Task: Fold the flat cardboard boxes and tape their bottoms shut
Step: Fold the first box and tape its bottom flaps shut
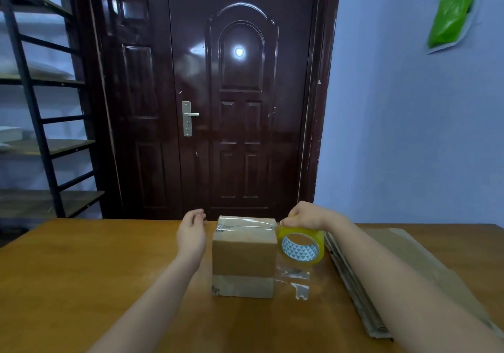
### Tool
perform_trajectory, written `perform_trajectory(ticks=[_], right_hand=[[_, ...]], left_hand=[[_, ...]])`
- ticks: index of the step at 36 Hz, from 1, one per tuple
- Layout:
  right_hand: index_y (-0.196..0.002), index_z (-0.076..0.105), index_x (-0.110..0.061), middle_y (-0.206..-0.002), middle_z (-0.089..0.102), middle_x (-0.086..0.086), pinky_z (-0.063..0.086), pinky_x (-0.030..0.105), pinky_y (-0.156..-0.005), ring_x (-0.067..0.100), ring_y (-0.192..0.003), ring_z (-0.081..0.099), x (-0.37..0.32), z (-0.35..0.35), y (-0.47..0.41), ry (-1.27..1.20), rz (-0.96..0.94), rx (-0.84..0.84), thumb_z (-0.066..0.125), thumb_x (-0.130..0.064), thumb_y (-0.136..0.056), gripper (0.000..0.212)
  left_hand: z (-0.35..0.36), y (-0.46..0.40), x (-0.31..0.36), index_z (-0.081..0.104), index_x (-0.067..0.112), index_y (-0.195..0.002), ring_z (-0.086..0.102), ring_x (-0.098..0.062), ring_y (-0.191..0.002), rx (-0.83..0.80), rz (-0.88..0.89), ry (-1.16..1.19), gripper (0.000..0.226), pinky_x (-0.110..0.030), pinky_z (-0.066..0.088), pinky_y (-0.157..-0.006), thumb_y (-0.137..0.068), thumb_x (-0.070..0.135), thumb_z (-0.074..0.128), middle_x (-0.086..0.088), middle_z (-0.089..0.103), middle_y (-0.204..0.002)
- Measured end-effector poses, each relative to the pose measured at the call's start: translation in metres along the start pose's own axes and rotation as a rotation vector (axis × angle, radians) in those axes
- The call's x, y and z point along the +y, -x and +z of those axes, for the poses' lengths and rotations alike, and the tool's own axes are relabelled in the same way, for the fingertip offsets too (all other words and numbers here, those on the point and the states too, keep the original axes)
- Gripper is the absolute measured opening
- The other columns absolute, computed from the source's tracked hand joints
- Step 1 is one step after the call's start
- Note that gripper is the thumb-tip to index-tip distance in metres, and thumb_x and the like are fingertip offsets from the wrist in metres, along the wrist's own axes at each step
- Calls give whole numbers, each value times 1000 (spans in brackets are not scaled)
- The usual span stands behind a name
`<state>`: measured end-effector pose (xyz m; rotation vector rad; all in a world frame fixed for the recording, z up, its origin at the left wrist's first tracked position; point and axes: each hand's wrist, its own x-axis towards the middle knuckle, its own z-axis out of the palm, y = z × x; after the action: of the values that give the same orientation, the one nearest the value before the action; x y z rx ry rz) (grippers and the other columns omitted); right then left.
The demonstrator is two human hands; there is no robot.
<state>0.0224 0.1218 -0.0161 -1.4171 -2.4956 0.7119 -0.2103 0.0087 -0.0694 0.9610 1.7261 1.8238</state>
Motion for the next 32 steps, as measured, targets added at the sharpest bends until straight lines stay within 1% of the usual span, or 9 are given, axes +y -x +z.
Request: perform_trajectory(ticks=[5,8,11,17,20,22,24,27,32], right_hand=[[-60,62,-23,-65,61,-6,48,23,-63,9,-65,59,-2,0,0,-5,-1,3,58,-43,-87,33],[-60,62,-22,-64,61,-5,47,23,-62,9,-64,58,-3,1,0,-8,-5,2,58,-42,-87,33],[-60,62,-22,-64,60,-5,47,24,-63,9,-63,58,-2,3,-1,-9,-4,5,59,-42,-86,34],[-58,61,-23,-63,59,-5,47,25,-62,10,-63,57,0,5,-2,-19,-17,-4,59,-43,-87,35],[-63,64,-21,-67,62,-4,50,26,-66,11,-66,59,-2,6,-2,-6,-20,-4,59,-43,-86,33],[-62,62,-19,-65,60,-3,47,26,-63,11,-63,56,-4,6,-2,-1,-22,-1,60,-43,-86,33],[-61,61,-18,-64,58,-2,46,26,-61,12,-62,55,-5,5,-1,4,-27,-3,59,-42,-86,34],[-66,64,-17,-68,62,-1,49,29,-66,12,-65,57,-5,5,0,4,-30,-10,58,-43,-86,34],[-64,63,-21,-67,62,-3,48,25,-63,11,-65,58,-2,5,-1,-22,-33,-2,59,-45,-86,33]], left_hand=[[13,3,23,28,16,-149,22,-13,-143,-368,277,-303,48,-26,16,-113,-103,31,33,3,29,-154],[25,2,16,15,16,-152,5,-11,-147,-591,395,-858,54,-28,2,-117,-103,39,22,2,11,-160],[27,3,10,8,15,-153,0,-13,-147,-614,453,-1195,55,-32,1,-119,-103,40,14,0,4,-161],[28,9,18,4,14,-153,1,-19,-148,-624,500,-1329,55,-34,3,-119,-103,37,12,-8,1,-160],[27,9,20,-3,25,-152,-1,-26,-148,-655,481,-1343,55,-37,4,-119,-103,41,13,-10,-3,-160],[27,11,20,-9,40,-149,-6,-33,-146,-684,508,-1359,55,-43,2,-118,-99,52,9,-7,-9,-160],[26,13,20,-10,45,-147,-12,-33,-146,-704,567,-1389,73,-51,-2,-116,-79,73,-4,1,-15,-159],[28,13,20,-5,31,-151,-16,-21,-146,-735,719,-1442,107,-50,-10,-114,-59,85,-9,5,-13,-159],[35,8,21,-4,26,-152,3,-15,-147,-800,720,-1398,107,-39,1,-118,-62,83,6,4,3,-161]])
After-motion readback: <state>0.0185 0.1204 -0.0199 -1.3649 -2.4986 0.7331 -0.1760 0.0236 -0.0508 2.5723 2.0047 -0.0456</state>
